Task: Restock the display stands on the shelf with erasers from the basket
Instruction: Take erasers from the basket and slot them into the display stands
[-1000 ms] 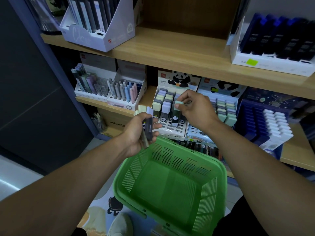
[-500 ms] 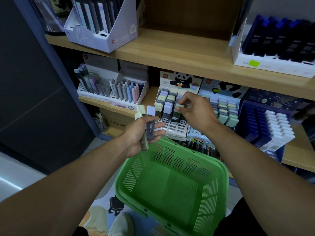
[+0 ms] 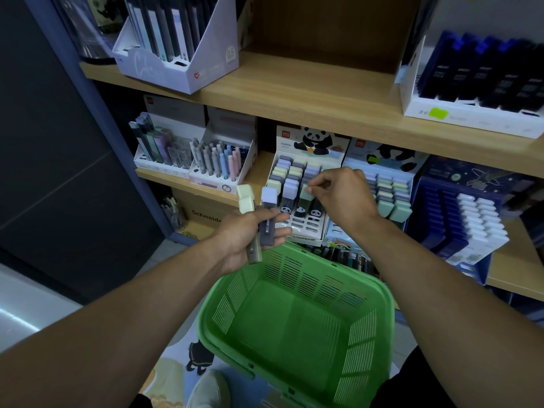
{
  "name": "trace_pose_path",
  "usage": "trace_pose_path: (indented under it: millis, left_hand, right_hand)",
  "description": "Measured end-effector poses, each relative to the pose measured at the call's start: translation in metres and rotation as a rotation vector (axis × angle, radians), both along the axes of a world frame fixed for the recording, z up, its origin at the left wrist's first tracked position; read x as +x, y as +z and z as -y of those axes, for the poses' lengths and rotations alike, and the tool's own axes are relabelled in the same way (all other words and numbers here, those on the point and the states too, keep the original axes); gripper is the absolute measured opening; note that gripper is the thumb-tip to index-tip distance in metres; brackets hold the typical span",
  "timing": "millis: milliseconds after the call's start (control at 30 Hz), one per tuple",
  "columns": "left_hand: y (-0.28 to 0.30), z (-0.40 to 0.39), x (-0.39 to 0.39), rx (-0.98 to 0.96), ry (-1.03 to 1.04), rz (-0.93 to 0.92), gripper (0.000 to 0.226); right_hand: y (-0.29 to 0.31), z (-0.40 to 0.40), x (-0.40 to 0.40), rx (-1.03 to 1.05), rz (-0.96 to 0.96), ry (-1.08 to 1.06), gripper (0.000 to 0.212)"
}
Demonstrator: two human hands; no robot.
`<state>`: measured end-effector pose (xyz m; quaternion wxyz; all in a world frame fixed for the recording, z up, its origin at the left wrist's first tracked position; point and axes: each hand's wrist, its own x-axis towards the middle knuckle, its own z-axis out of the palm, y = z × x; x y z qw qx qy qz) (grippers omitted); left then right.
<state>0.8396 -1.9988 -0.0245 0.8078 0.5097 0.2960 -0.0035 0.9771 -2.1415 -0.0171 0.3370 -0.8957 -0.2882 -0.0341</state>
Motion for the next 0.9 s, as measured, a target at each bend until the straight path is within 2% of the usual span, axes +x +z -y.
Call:
trace_pose_path:
  millis: [167,433,500,567,700,900]
  left_hand:
    - [-0.003,0.000,-0.001,0.000,0.006,0.010,0.028]
    - [-0.004,0.000,-0.001,-0.051,-0.016,0.017,0.026]
    - [-0.004,-0.002,-0.001,-0.058,-0.022,0.025,0.028]
    - [-0.002,-0.003,-0.002,-0.052,-0.046,0.029,0.029]
    - [0.003,-0.001,-0.002,-0.085,-0.093,0.045,0.031]
    - [0.005,-0.004,-0.006,-0.203,-0.302,0.085,0.035]
  right_hand:
    - [0.001,-0.002,-0.001,-0.017,-0.007,-0.013,0.008]
    - [-0.003,-0.003,-0.005,-0.106,0.048,0.034,0.018]
    - [-0.001,-0.002,-0.005,-0.071,0.056,0.048,0.020]
    - [0.005,0.000,-0.005,0.042,-0.047,0.134,0.026]
    - [0.019,0.007,-0.008,0.151,-0.438,0.405,0.032]
    - [0.021,0.016,-0.003,0.432,-0.741,0.455,0.024]
